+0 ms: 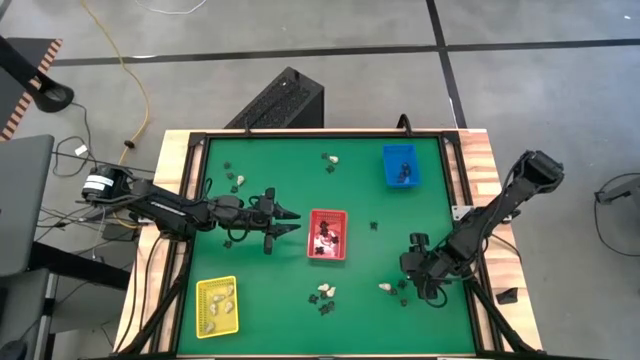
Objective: Sort Halloween decoration
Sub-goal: Put the black spider toy into the red bin
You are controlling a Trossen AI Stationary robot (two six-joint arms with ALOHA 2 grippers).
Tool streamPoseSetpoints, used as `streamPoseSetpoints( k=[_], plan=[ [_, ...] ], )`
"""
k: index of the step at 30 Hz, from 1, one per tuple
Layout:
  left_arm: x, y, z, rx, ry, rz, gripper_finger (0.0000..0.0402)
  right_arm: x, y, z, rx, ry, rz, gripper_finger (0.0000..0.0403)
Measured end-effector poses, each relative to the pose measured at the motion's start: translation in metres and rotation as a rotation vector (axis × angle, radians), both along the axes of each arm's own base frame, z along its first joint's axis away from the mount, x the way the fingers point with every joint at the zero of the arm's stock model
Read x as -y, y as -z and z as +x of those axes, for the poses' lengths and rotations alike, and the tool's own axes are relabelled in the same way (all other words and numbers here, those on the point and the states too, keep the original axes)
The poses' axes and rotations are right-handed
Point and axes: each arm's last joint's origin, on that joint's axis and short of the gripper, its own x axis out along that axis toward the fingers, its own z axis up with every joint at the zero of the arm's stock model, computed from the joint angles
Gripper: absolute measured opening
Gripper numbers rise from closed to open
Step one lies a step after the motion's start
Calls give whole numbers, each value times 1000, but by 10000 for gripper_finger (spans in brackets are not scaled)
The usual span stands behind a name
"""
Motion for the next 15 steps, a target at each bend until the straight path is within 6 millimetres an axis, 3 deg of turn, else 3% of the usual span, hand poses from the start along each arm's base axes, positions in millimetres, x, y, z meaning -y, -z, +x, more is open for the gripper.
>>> streamPoseSetpoints(
  k=[7,15],
  plan=[
    [0,0,0,0,1,0,119,-1,4,3,9,19,-22,239],
    [0,0,0,-1,3,0,119,-9,29,12,-71,18,-83,239]
  ],
)
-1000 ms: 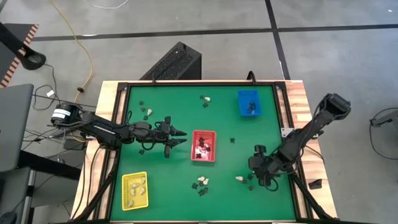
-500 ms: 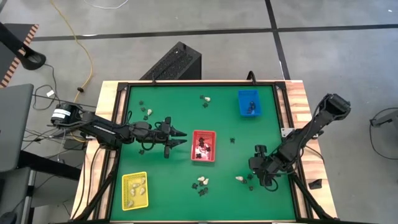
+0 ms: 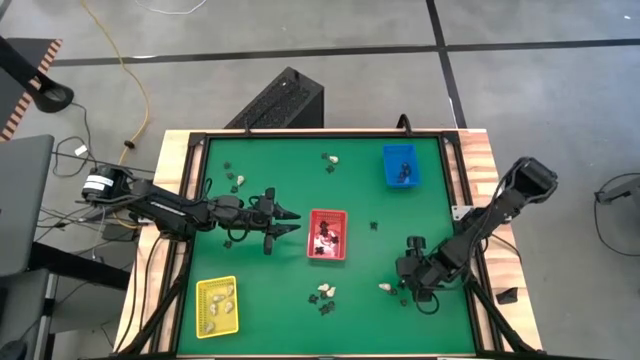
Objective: Sort Halloween decoration
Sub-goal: Put the black spider toy into the red bin
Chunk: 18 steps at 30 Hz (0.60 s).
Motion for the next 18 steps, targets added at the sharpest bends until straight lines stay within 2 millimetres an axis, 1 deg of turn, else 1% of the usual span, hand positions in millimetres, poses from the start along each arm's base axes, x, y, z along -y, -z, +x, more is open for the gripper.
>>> streamPoseSetpoints(
  k=[4,8,13,18],
  plan=[
    [0,0,0,0,0,0,119,-2,9,2,-35,-5,-16,237],
    [0,0,0,0,0,0,119,-2,10,1,-38,-6,-14,219],
    [0,0,0,0,-1,0,119,0,2,-1,-10,-8,9,184],
    [0,0,0,0,-3,0,119,4,-12,-4,40,-10,45,156]
  ],
)
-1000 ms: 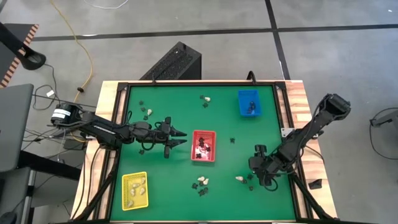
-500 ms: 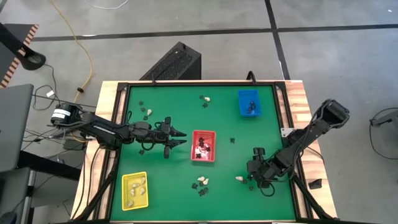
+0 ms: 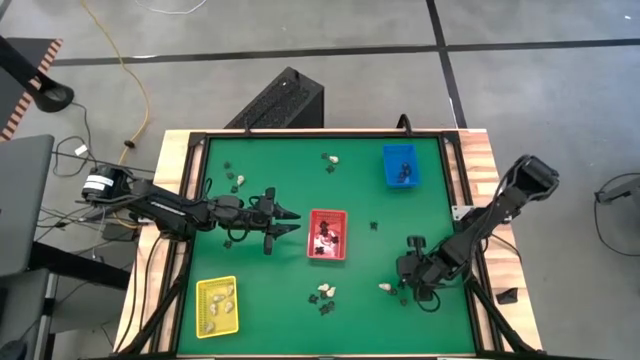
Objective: Sort Halloween decoration
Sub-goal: Put the black spider toy into the red bin
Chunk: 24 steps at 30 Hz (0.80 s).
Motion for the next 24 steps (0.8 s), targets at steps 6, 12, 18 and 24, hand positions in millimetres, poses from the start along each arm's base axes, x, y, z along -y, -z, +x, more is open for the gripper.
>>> streamPoseSetpoints(
  k=[6,12,18,24],
  plan=[
    [0,0,0,0,0,0,119,8,-23,6,98,-1,14,144],
    [0,0,0,0,2,0,119,17,-50,33,326,-71,-57,146],
    [0,0,0,0,6,0,119,32,-67,77,589,-146,-155,130],
    [1,0,0,0,34,-8,119,46,-61,94,505,-129,-77,123]
  ],
)
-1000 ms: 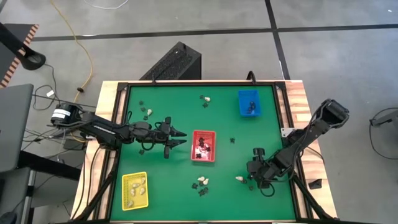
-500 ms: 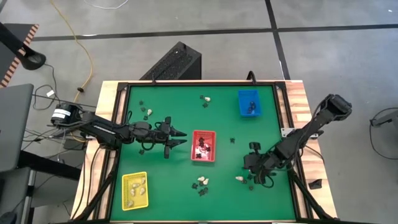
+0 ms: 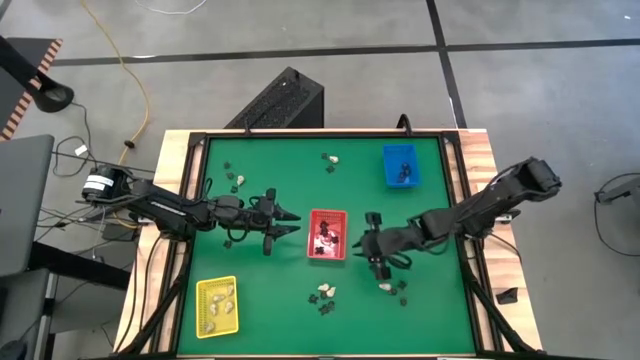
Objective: Sort Halloween decoration
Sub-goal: Put the black spider toy into the red bin
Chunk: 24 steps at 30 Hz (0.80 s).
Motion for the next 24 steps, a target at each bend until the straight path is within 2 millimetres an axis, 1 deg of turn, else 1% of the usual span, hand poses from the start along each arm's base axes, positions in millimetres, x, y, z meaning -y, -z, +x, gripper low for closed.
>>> streamPoseSetpoints(
  k=[4,6,8,9,13,16,21,24],
  plan=[
    [0,0,0,-1,5,8,119,-6,11,-7,-141,-28,103,123],
    [0,0,0,-2,6,9,119,-12,17,-13,-211,-50,86,123],
    [0,1,0,-7,6,13,119,-18,20,-18,-244,-65,61,124],
    [0,1,0,-7,6,16,119,-21,23,-20,-265,-59,52,124],
    [0,1,0,-13,6,17,119,-24,35,-18,-309,36,75,130],
    [0,1,0,-13,6,17,119,-26,46,-15,-341,55,57,152],
    [0,1,0,-12,6,16,119,-28,63,-12,-398,29,-3,210],
    [0,1,0,-12,5,15,119,-28,68,-10,-408,16,-26,239]
  ],
)
